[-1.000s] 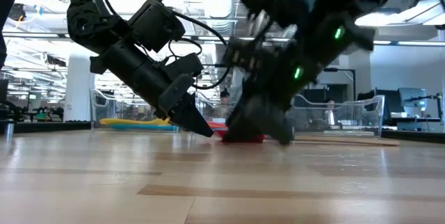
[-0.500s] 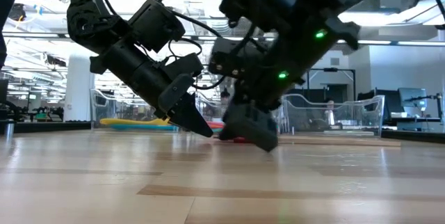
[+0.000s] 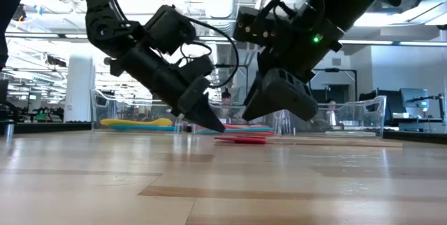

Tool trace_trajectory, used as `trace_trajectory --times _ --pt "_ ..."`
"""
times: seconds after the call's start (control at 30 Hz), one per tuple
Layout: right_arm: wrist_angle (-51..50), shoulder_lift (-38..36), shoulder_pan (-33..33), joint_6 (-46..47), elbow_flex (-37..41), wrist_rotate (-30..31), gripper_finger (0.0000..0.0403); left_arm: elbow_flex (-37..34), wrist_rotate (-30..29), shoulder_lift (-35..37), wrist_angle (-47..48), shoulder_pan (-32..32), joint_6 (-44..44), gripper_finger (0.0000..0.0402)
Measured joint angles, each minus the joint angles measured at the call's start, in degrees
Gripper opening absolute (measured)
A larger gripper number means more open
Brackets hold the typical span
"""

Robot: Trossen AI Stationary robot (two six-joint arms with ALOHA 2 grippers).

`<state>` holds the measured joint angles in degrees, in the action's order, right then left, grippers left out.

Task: Pick & Place Kitchen Items
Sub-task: Put the red spatula into the middle transparent bin

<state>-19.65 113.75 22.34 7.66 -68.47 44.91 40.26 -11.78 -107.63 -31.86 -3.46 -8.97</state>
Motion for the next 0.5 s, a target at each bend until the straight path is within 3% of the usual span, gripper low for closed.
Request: trace_trajectory --times 0.2,0.5 --pt "-0.14 -0.14 1.34 0.99 0.0 0.19 0.0159 0.69 3.8 0.0 -0.02 -0.35 0.03 0.0002" --pt "-0.1 -0.14 1.7 1.46 0.0 0.6 0.0159 0.5 3.68 -0.46 -0.13 -0.71 -0.22 0.0002"
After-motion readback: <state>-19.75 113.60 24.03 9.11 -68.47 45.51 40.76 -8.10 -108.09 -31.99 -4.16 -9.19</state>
